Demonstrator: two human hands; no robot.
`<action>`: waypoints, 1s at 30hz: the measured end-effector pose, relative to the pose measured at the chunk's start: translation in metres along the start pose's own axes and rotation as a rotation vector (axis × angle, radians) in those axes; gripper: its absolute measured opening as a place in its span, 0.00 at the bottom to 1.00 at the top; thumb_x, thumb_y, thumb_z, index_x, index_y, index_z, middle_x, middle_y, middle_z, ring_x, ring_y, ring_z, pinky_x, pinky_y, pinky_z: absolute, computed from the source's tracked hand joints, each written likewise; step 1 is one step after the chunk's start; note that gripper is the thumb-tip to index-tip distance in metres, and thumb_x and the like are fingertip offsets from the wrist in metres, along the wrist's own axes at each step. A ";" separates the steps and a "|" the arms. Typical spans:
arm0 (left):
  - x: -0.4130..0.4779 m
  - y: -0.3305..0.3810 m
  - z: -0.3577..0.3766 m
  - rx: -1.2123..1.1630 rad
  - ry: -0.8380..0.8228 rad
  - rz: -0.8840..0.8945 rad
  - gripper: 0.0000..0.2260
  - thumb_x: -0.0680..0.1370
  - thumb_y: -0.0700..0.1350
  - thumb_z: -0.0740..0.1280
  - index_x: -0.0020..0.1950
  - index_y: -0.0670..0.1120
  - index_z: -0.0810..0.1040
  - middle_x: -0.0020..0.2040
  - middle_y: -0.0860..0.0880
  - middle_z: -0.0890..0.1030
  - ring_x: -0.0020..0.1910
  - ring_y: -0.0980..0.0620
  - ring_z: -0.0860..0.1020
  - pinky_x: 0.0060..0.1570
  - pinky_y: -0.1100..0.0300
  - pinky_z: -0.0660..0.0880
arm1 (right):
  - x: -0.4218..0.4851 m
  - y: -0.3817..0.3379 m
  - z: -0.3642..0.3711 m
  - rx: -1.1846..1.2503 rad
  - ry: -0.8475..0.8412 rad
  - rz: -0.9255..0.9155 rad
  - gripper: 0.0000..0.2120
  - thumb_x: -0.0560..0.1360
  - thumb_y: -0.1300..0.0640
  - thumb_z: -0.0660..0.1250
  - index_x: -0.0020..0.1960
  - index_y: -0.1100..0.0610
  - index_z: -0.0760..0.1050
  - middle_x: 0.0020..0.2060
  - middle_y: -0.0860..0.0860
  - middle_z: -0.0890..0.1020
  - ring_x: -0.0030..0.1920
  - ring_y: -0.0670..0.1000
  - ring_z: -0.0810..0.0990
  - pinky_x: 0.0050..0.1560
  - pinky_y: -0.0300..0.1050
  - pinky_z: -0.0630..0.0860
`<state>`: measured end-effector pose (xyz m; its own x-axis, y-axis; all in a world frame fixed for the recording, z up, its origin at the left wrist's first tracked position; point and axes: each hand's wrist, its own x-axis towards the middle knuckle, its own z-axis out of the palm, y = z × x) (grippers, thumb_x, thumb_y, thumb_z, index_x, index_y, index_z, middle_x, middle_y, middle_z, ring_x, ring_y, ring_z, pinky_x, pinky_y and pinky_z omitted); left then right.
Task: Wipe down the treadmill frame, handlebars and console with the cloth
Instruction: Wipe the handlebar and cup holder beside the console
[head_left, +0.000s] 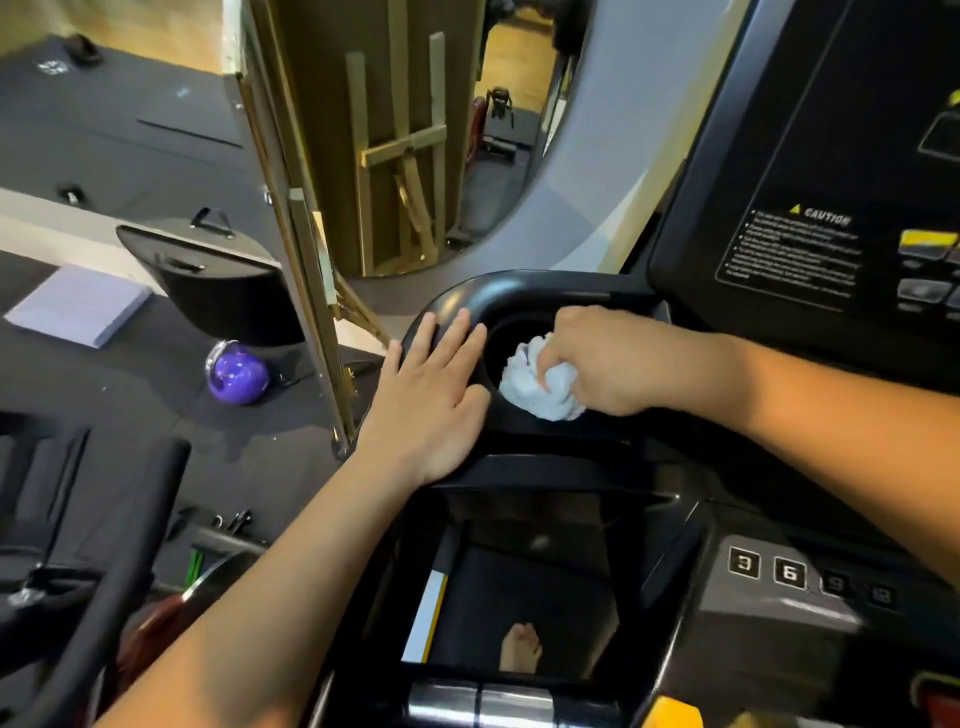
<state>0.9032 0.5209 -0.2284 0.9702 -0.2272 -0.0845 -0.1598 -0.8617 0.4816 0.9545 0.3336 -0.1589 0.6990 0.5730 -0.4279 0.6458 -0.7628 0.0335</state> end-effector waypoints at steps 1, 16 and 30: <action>0.000 -0.001 0.000 -0.004 0.002 -0.003 0.30 0.77 0.53 0.46 0.81 0.55 0.49 0.81 0.57 0.44 0.79 0.53 0.38 0.78 0.48 0.39 | -0.012 0.004 -0.003 -0.091 -0.001 0.007 0.09 0.73 0.61 0.66 0.44 0.47 0.73 0.38 0.44 0.68 0.39 0.46 0.70 0.34 0.40 0.61; -0.005 -0.001 -0.002 -0.375 0.141 0.024 0.25 0.80 0.53 0.49 0.76 0.54 0.65 0.78 0.56 0.62 0.79 0.56 0.50 0.77 0.49 0.41 | -0.045 -0.017 0.020 0.454 0.108 0.170 0.09 0.76 0.54 0.65 0.52 0.47 0.68 0.48 0.48 0.79 0.48 0.52 0.78 0.49 0.48 0.73; -0.021 0.002 0.005 -0.111 0.131 0.335 0.22 0.78 0.59 0.55 0.70 0.58 0.72 0.71 0.60 0.73 0.77 0.58 0.60 0.77 0.44 0.44 | -0.064 -0.031 0.034 0.148 0.224 0.244 0.16 0.73 0.61 0.61 0.55 0.44 0.74 0.51 0.51 0.78 0.52 0.57 0.78 0.47 0.46 0.74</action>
<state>0.8815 0.5221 -0.2301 0.8837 -0.4219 0.2029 -0.4586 -0.6932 0.5560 0.8792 0.3102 -0.1629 0.8877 0.4074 -0.2144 0.4115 -0.9110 -0.0275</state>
